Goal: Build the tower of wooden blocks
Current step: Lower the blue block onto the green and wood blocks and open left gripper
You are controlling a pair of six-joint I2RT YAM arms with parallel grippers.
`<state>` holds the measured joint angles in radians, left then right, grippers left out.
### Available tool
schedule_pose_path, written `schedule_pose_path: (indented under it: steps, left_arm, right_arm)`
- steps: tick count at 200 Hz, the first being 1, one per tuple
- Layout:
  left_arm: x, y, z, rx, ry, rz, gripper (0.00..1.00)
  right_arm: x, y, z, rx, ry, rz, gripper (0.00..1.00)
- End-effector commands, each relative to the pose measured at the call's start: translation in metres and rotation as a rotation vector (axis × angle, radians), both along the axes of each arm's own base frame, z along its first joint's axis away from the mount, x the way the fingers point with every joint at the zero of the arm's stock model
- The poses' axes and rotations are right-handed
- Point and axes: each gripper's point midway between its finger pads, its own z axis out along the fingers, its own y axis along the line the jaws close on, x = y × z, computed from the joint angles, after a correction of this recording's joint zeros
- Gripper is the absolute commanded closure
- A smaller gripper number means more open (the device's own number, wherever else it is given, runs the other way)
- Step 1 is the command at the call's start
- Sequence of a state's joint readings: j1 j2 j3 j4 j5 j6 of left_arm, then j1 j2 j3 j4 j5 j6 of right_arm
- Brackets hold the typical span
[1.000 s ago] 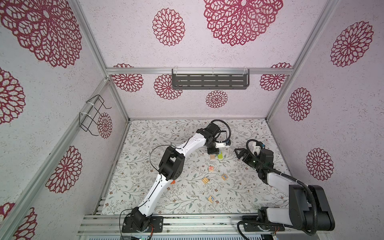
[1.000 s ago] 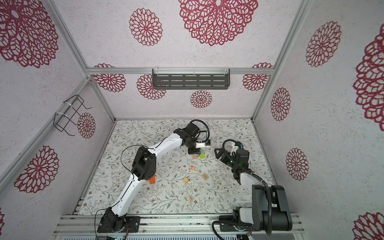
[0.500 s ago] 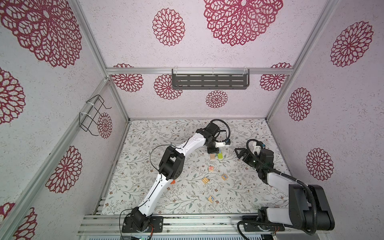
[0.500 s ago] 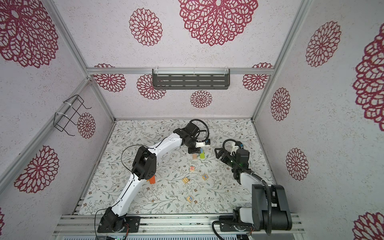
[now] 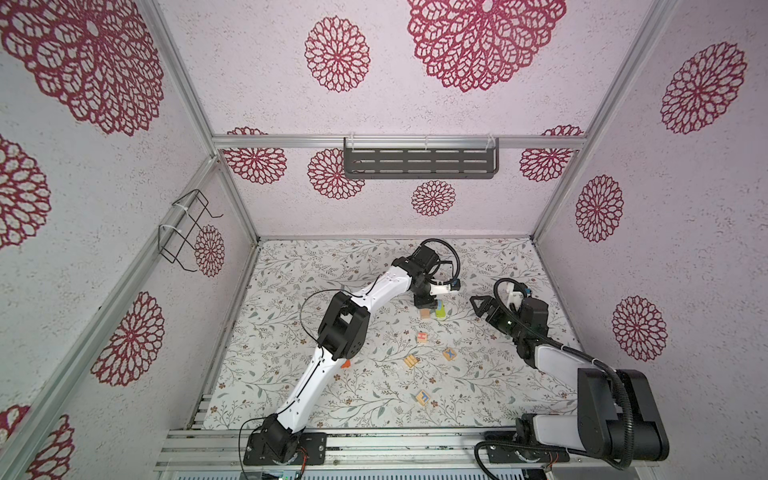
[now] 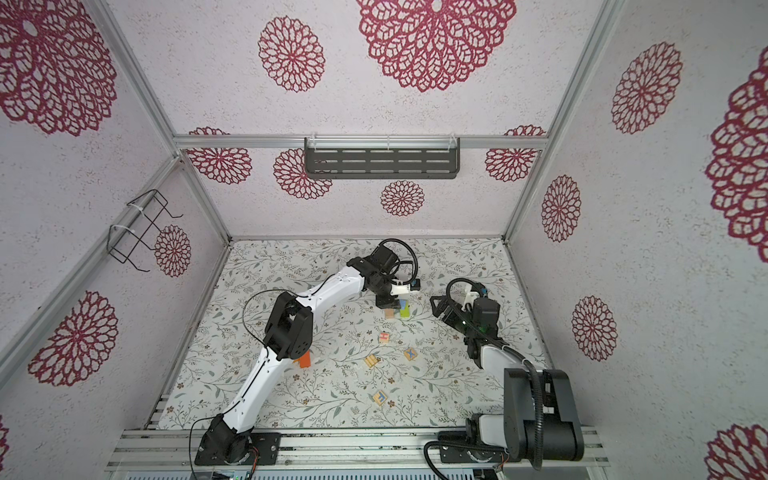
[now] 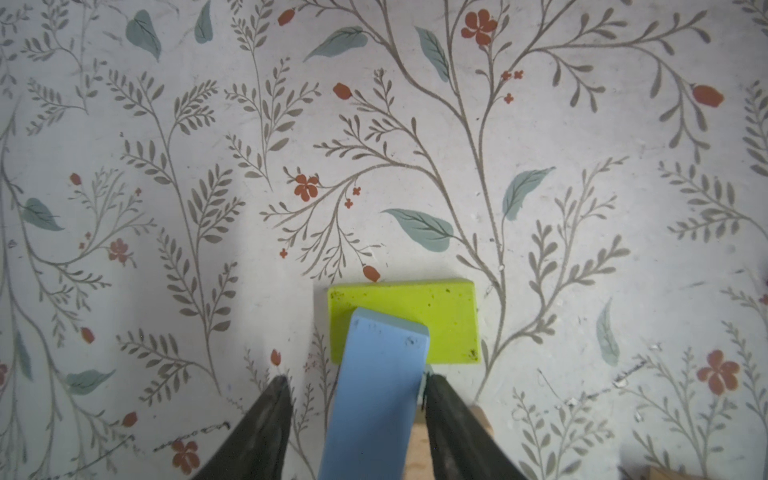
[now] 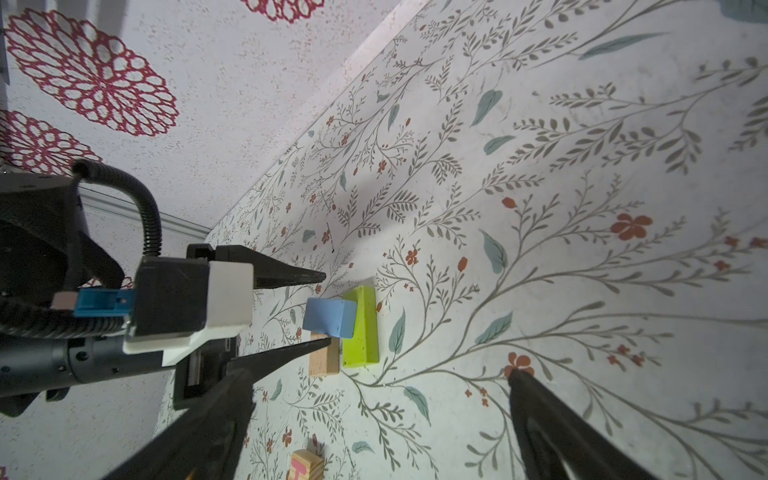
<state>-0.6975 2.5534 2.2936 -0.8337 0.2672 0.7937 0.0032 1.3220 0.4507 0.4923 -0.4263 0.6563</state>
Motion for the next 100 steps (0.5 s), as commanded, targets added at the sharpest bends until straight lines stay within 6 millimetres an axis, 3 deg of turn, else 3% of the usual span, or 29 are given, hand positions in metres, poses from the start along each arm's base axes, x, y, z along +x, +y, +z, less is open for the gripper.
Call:
schedule_pose_path:
  steps: [1,67,100]
  left_arm:
    - [0.006,0.002,-0.004,0.006,-0.025,-0.006,0.42]
    - [0.004,0.008,0.034,0.003,-0.091,0.017,0.35]
    - [-0.005,0.018,0.066,-0.023,-0.109,0.065,0.32]
  right_arm:
    - [0.001,-0.002,0.01,0.001,-0.036,-0.004,0.01]
    - [-0.004,-0.009,0.017,-0.051,-0.036,-0.028,0.01]
    - [-0.006,-0.017,0.017,-0.094,0.02,-0.055,0.02]
